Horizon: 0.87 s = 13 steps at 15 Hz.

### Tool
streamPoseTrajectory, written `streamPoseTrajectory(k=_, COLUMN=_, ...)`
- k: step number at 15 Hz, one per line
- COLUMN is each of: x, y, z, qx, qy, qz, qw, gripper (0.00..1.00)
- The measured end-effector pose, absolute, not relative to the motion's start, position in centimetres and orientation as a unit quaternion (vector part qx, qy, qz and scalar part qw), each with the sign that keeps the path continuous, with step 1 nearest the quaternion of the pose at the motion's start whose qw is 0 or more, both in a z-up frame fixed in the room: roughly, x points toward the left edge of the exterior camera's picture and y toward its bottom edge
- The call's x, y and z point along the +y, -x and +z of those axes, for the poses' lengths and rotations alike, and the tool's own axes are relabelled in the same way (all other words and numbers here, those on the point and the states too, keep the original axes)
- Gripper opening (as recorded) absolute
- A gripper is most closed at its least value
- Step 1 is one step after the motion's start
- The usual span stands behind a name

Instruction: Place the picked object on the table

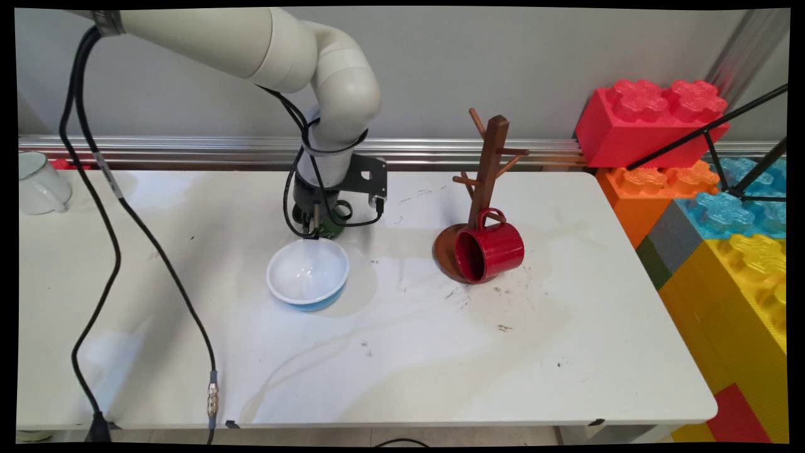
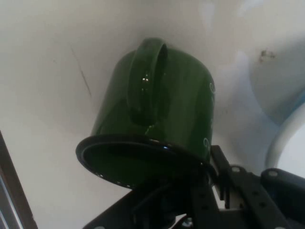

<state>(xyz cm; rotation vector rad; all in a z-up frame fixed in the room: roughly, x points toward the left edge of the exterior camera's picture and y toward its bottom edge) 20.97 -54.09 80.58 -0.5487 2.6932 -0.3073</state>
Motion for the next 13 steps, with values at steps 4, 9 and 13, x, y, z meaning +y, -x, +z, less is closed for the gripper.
streamPoseTrajectory(k=4, x=-54.33, y=-20.9, z=80.13, qx=0.957, qy=0.196, qz=-0.108, qw=0.185, gripper=1.0)
streamPoseTrajectory(k=9, x=-54.54, y=-20.78, z=79.93, qx=0.957, qy=0.199, qz=-0.108, qw=0.181, gripper=1.0)
streamPoseTrajectory(k=13, x=-54.86, y=-20.67, z=80.0, qx=0.957, qy=0.203, qz=-0.112, qw=0.175, gripper=1.0)
